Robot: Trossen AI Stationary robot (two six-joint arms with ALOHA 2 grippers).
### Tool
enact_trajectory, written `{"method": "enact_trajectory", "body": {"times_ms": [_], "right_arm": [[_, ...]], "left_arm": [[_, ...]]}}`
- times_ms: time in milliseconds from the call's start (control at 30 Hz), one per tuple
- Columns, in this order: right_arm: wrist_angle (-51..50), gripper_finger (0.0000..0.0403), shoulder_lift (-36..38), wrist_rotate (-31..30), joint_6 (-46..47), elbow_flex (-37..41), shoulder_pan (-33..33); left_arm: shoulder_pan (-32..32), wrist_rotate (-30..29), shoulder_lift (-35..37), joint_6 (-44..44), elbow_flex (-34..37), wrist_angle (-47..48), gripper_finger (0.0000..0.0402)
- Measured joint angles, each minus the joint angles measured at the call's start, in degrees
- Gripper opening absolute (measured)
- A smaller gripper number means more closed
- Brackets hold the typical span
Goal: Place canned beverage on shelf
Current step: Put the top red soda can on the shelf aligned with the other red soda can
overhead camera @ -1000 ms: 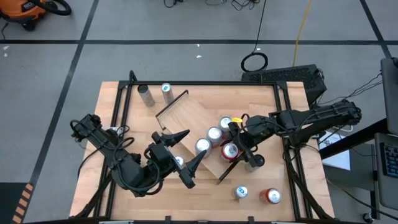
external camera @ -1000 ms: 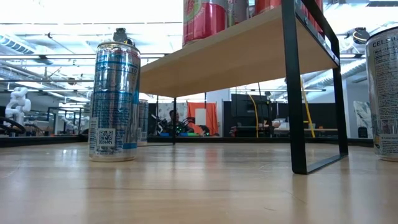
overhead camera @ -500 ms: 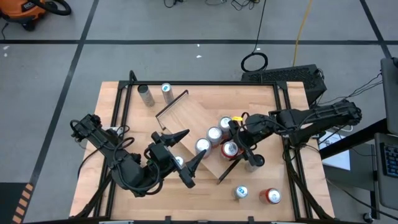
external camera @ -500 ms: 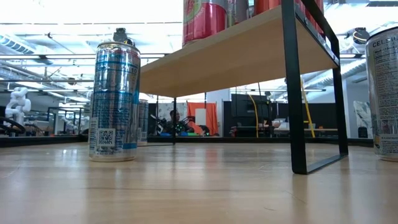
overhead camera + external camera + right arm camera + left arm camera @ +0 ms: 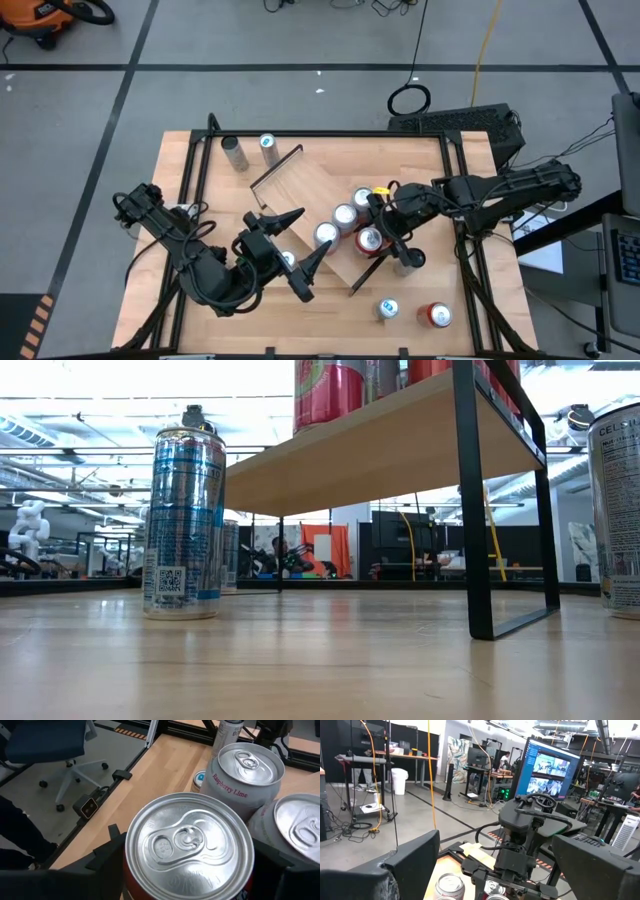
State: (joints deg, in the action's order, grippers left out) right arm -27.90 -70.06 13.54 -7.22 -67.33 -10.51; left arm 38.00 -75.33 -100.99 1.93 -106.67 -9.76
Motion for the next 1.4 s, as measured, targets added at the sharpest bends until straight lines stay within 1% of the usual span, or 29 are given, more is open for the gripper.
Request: {"method": "enact_trajectory", "body": {"times_ms": [200,500,733,1400], "right_arm": [[0.1,0.0282,-0.8,0.0,0.1,0.0,-0.1],[-2.5,0.0283,-0.9,0.4,0.3,0.2,-0.1],[-2.4,0.0292,-0.9,0.4,0.3,0.2,-0.1],[-2.3,0.0293,-0.9,0.3,0.3,0.2,-0.1]], "left_arm": [[0.0,0.0,0.0,0.0,0.0,0.0,0.0387],[0.0,-0.3,0.0,0.0,0.0,0.0,0.0387],[0.0,-0.3,0.0,0.0,0.0,0.0,0.0387],[0.0,-0.3,0.0,0.0,0.0,0.4,0.0387]]}}
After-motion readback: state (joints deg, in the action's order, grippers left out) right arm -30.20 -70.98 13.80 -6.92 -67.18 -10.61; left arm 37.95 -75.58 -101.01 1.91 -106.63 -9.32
